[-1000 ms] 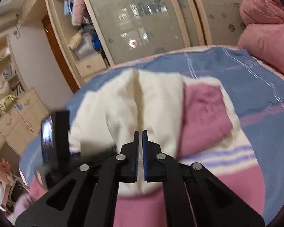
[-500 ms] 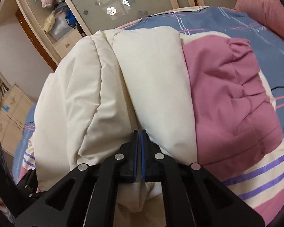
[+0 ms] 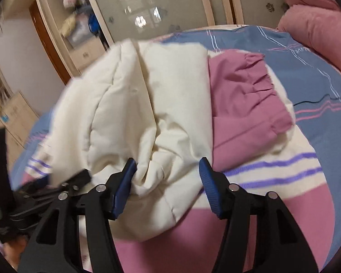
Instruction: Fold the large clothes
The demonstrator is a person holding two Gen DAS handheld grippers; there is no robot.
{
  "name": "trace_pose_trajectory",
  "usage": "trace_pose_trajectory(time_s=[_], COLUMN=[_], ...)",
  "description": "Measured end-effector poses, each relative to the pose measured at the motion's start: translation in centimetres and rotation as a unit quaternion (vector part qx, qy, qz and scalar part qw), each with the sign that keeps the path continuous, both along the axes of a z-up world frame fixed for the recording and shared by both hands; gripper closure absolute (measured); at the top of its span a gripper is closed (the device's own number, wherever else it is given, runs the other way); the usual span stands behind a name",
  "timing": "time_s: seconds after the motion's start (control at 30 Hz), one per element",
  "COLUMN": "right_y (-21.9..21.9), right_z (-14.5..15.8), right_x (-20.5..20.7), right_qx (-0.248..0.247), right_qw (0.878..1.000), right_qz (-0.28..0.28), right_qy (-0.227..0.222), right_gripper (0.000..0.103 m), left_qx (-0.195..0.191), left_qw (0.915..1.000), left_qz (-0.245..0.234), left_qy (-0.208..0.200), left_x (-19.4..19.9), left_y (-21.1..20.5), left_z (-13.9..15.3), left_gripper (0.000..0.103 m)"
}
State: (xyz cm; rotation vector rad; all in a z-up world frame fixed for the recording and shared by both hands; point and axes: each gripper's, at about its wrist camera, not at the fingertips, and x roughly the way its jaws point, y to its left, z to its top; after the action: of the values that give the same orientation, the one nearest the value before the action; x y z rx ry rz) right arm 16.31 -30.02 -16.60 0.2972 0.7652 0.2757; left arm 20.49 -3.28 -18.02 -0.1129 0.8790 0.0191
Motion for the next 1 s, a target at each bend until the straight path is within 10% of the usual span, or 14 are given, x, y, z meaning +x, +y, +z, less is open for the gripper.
trace_pose_trajectory(time_s=[0.47, 0.67, 0.87, 1.0], right_y=[4.9, 9.1, 6.5, 0.6], right_z=[5.4, -1.8, 1.1, 1.3], right_x=[0.8, 6.7, -2.9, -8.9], right_qx=[-0.010, -0.119, -0.104, -0.138], right_qw=[0.996, 0.992, 0.989, 0.986], right_qz=[0.051, 0.036, 0.047, 0.004], right_qy=[-0.074, 0.024, -0.092, -0.094], right_gripper=[0.046, 0.046, 0.034, 0.031], left_qx=[0.076, 0.051, 0.048, 0.042], left_qw=[0.9958, 0.9951, 0.9946, 0.9920], left_qz=[0.027, 0.084, 0.089, 0.117], left_qy=[-0.043, 0.009, -0.022, -0.018], left_x=[-5.8, -6.7, -10.4, -13.2], left_y=[2.2, 8.0, 11.5, 15.3], left_z=[2.8, 0.3, 1.8, 2.4], left_gripper=[0.002, 0.002, 0.002, 0.002])
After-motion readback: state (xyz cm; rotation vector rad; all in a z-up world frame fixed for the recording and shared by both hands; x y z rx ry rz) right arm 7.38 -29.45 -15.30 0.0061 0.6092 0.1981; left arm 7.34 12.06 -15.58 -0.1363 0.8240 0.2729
